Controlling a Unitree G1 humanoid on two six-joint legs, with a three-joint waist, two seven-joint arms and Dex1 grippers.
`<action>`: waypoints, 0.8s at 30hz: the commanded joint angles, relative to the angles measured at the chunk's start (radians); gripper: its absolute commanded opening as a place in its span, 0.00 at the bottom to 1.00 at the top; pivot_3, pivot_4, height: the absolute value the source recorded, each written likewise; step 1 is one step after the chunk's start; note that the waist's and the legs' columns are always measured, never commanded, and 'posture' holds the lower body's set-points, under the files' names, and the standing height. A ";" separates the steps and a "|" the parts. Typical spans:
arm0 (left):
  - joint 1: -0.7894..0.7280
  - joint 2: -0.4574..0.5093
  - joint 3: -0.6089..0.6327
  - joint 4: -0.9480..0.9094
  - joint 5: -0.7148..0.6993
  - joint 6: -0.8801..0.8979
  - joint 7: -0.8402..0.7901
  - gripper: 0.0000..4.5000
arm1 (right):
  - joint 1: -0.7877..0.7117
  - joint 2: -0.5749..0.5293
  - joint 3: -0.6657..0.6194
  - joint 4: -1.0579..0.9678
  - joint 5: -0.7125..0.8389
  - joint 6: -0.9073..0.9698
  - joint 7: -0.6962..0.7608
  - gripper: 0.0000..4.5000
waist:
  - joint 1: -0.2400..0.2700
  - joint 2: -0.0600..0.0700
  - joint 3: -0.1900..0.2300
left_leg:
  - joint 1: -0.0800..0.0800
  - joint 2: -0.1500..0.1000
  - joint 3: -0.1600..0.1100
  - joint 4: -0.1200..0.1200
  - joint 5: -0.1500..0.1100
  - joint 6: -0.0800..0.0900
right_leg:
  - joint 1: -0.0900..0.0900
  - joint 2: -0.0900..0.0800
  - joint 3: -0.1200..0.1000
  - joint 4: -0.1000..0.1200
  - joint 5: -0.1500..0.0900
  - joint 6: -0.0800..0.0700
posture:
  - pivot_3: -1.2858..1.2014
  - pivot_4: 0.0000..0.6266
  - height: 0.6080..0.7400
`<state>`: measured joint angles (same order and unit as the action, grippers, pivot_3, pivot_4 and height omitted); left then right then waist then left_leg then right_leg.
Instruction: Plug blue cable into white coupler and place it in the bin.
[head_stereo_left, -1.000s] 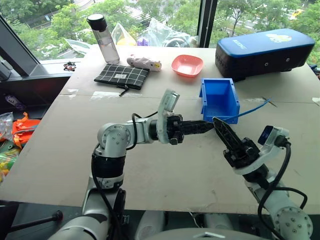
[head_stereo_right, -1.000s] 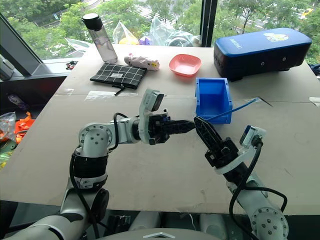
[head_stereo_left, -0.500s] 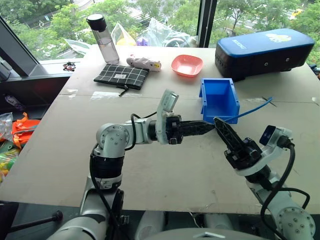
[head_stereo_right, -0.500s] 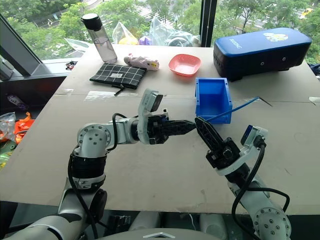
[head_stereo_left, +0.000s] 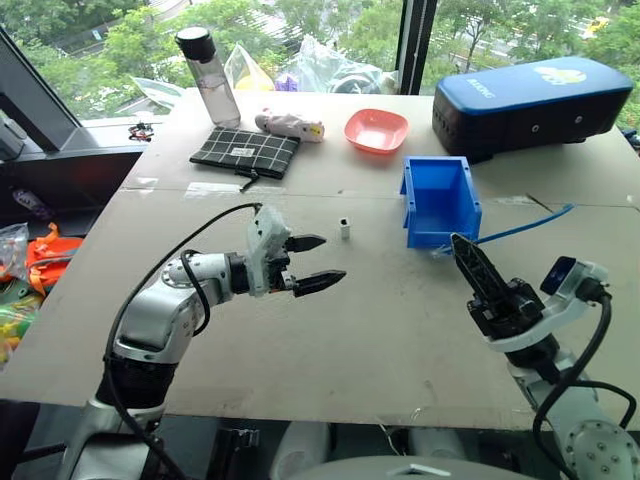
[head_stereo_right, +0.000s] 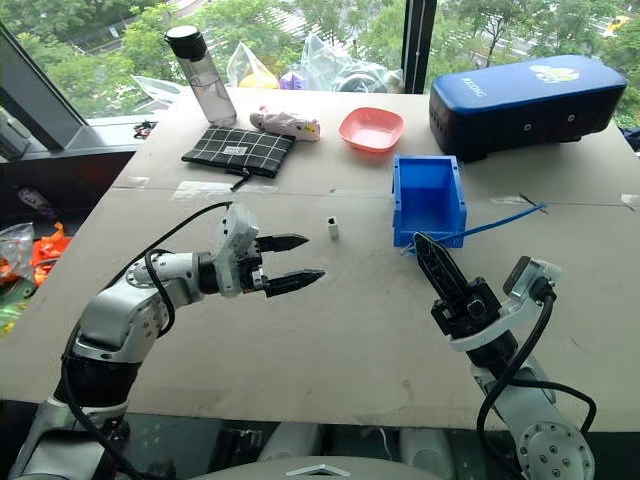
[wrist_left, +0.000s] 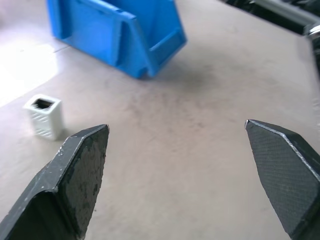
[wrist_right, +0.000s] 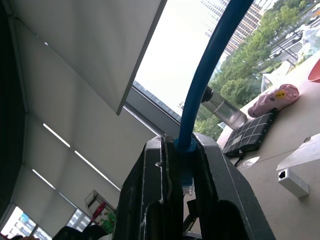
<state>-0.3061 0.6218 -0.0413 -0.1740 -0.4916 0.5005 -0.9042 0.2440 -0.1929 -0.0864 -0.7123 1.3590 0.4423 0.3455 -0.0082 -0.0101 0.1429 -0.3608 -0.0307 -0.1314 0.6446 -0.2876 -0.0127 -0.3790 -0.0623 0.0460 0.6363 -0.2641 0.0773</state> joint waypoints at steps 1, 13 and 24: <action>-0.015 -0.056 0.012 0.119 0.129 -0.186 0.093 0.99 | -0.016 -0.014 -0.009 -0.006 0.014 -0.012 0.026 0.00 | 0.000 -0.001 0.000 | -0.001 0.000 0.000 0.000 0.000 0.000 | 0.000 0.000 0.000 0.000 0.000 0.000 | 0.52 0.24 0.97; -0.289 -0.211 -0.066 0.724 0.299 -0.524 -0.007 0.99 | -0.019 -0.043 -0.004 -0.021 0.002 -0.011 0.024 0.00 | -0.010 -0.002 -0.001 | -0.001 -0.003 0.000 0.001 0.000 0.000 | 0.000 0.001 -0.002 0.001 0.000 0.001 | 0.52 0.24 0.97; -0.534 -0.250 -0.077 1.235 0.413 -0.768 -0.098 0.62 | 0.053 -0.048 -0.005 -0.098 -0.012 -0.038 -0.012 0.00 | -0.009 -0.004 -0.001 | -0.002 -0.003 0.000 0.003 0.000 0.001 | 0.000 0.002 -0.005 0.003 0.000 0.001 | 0.52 0.24 0.97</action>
<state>-0.8248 0.3800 -0.1243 1.0193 -0.0976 -0.2259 -0.9802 0.2897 -0.2366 -0.0870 -0.7538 1.3425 0.4238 0.3366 -0.0170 -0.0139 0.1417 -0.3626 -0.0337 -0.1309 0.6478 -0.2878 -0.0120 -0.3785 -0.0601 0.0413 0.6398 -0.2639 0.0784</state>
